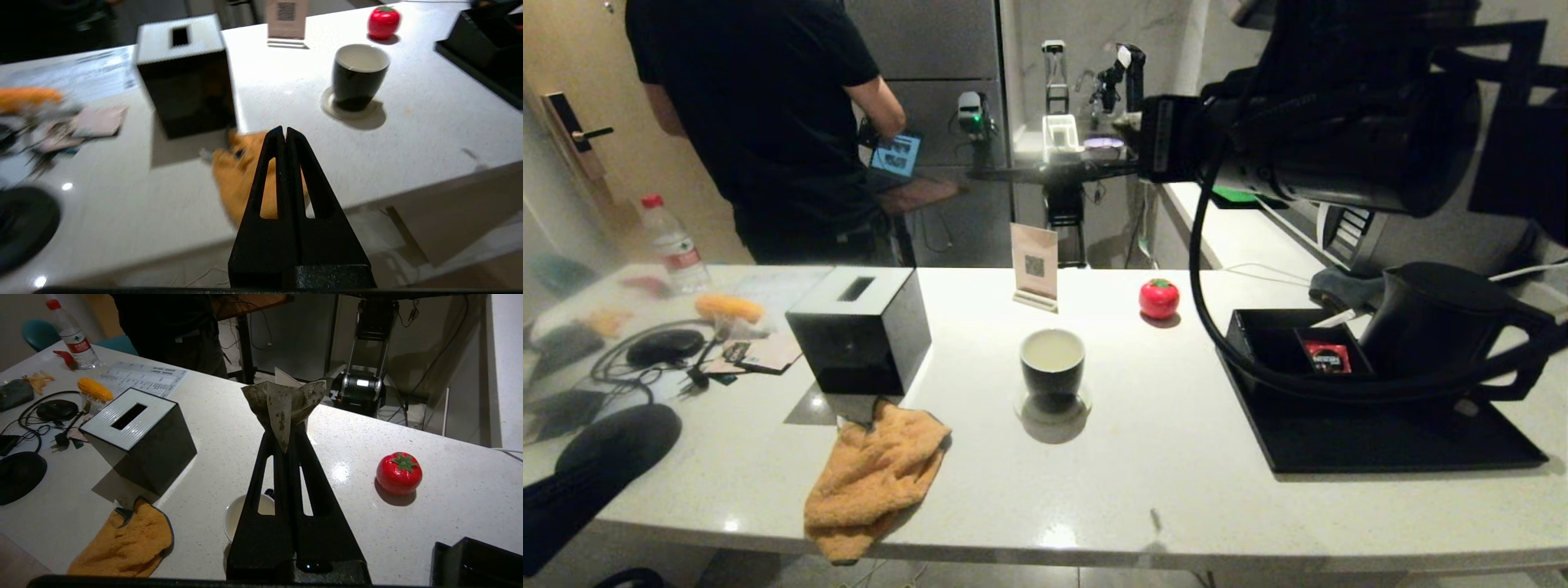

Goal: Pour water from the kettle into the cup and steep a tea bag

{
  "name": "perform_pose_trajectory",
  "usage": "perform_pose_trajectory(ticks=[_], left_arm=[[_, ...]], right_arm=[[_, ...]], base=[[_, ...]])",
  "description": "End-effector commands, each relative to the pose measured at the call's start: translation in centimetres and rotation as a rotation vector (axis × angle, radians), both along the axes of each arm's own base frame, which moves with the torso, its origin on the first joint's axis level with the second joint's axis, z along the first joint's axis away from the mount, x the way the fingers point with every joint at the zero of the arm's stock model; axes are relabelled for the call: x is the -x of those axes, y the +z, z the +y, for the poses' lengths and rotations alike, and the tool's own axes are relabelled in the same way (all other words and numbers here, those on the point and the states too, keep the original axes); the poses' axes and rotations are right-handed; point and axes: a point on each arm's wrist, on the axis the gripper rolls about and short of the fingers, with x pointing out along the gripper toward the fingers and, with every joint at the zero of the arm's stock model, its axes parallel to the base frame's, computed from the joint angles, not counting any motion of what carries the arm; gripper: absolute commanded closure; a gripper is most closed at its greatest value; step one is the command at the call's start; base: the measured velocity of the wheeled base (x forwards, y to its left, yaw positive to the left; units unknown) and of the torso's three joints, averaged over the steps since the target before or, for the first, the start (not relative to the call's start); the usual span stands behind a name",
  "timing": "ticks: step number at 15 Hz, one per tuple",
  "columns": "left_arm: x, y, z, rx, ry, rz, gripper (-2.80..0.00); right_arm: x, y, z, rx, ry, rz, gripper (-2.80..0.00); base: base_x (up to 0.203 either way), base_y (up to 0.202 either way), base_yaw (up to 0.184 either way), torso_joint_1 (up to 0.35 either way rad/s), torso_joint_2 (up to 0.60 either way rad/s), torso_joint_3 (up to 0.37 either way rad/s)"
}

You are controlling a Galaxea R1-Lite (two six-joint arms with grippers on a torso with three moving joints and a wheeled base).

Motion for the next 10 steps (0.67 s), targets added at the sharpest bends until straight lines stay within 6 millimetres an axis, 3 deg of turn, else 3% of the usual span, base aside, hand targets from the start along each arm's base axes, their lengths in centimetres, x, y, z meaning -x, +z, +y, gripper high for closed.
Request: perform_pose_trajectory(ticks=[1, 4, 10], left_arm=[[-4.6, -0.1, -1.4, -0.011, -0.110, 0.100, 0.00], [-7.7, 0.3, -4.2, -0.017, -0.267, 0.104, 0.00], [-14.2, 1.2, -9.5, -0.010, -0.400, 0.068, 0.00]], right_arm=[[0.2, -0.2, 0.7, 0.002, 0.020, 0.002, 0.00], [1.0, -0.4, 1.8, 0.004, 0.060, 0.005, 0.00], [2.0, -0.1, 2.8, -0.013, 0.098, -0.016, 0.00]], base=[[0.000, 0.000, 0.000, 0.000, 0.00, 0.000], [0.000, 0.000, 0.000, 0.000, 0.00, 0.000], [0.000, 0.000, 0.000, 0.000, 0.00, 0.000]])
